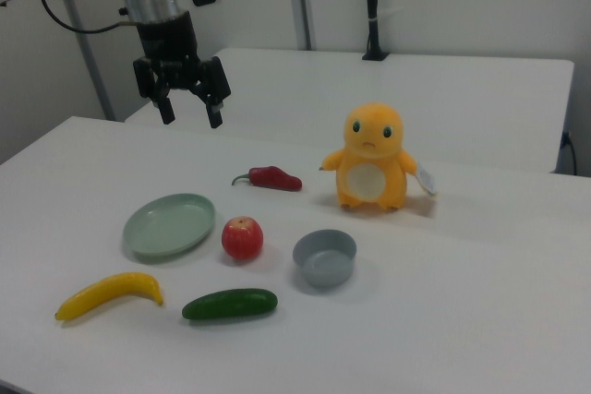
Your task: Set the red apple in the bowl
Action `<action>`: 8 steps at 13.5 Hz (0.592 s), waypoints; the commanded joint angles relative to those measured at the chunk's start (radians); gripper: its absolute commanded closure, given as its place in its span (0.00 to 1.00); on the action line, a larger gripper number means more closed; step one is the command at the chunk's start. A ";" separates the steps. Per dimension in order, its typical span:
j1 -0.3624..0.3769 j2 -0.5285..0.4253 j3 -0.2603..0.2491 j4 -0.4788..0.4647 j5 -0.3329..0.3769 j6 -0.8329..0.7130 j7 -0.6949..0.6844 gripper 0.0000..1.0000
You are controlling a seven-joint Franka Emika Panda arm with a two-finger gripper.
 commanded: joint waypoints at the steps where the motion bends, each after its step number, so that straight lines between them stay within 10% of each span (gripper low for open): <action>1: 0.004 -0.032 -0.003 -0.061 0.010 0.031 -0.015 0.00; 8: 0.007 -0.170 -0.003 -0.262 0.008 0.129 -0.046 0.00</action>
